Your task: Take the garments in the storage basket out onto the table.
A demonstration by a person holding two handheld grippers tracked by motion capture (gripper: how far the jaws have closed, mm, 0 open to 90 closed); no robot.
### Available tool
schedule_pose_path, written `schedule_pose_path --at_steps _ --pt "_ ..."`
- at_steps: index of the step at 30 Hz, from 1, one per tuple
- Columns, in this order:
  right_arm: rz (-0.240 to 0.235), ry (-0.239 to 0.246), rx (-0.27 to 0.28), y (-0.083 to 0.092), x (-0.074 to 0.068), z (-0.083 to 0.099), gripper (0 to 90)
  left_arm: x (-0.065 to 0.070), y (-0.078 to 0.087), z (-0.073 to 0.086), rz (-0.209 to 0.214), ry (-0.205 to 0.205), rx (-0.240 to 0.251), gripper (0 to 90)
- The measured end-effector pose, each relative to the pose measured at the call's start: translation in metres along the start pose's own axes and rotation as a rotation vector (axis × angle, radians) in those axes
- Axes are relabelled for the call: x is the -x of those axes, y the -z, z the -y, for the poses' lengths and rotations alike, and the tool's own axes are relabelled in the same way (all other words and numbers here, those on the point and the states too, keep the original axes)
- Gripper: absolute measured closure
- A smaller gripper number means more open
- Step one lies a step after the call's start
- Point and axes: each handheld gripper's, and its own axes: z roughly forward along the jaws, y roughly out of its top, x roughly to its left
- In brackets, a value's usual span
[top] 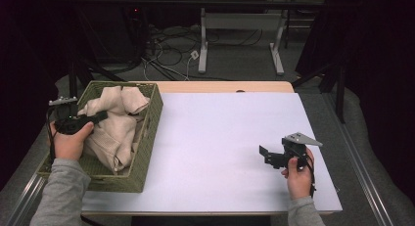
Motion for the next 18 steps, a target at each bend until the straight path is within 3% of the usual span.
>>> schedule_pose_path --at_steps 4,12,18 --pt "-0.003 0.004 -0.007 0.001 0.001 0.000 4.9 0.004 0.007 -0.006 -0.001 -0.003 0.042 62.7" --pt "-0.006 0.001 -0.004 0.001 0.001 0.000 4.9 0.009 0.021 -0.014 -0.005 -0.025 0.063 62.7" --pt "-0.005 0.003 -0.001 0.001 0.001 0.000 4.9 0.010 0.031 -0.019 0.006 -0.025 0.107 62.7"
